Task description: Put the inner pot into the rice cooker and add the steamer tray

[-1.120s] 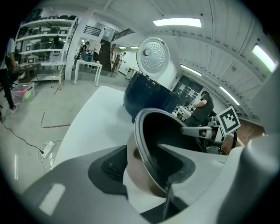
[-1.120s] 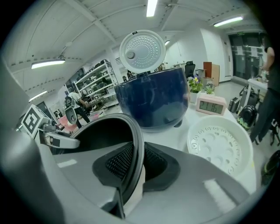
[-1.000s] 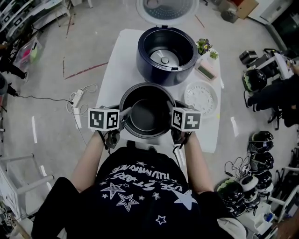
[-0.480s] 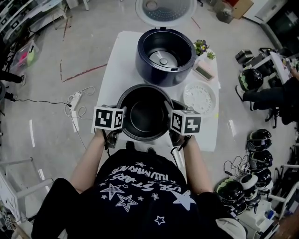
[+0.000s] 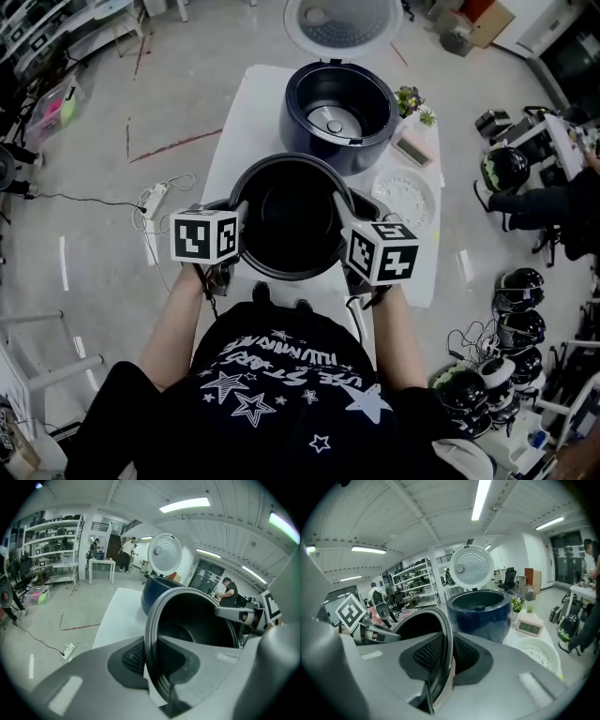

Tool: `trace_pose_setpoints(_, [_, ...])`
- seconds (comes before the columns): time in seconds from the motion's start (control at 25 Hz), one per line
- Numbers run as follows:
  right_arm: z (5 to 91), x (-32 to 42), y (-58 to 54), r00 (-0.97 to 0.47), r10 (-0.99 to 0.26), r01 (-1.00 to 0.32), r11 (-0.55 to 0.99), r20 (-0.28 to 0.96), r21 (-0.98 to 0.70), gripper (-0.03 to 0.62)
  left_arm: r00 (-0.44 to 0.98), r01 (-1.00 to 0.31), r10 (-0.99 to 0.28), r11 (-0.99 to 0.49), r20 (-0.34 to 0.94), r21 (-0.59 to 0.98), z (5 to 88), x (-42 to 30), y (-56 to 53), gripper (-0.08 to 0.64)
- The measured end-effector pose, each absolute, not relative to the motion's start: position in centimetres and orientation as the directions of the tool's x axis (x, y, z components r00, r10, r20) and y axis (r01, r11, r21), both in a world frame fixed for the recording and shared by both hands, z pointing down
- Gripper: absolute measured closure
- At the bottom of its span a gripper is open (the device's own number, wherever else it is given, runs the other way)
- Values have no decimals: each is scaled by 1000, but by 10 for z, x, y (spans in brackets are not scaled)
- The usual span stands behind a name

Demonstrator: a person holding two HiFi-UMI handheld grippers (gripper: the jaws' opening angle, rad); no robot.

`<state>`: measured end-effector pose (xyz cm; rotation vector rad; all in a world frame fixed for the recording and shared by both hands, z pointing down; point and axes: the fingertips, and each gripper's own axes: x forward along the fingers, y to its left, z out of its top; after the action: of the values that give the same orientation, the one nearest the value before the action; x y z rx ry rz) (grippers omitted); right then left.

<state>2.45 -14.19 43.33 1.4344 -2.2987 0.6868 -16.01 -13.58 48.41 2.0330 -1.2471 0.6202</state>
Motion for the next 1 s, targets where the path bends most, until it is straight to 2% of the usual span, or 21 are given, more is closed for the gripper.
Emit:
trace_pose_setpoints(0.28, [380,18,-152,-436,-788,-900,395,434,-185,506,455,-887,-639,-385,620,253,430,-167,-157,512])
trace_pose_setpoints(1.0, [273,-2,-190,-396,-885,-918,380,246,-111,505,553,-821,-685,-546,475,168,326,-173,-224,514])
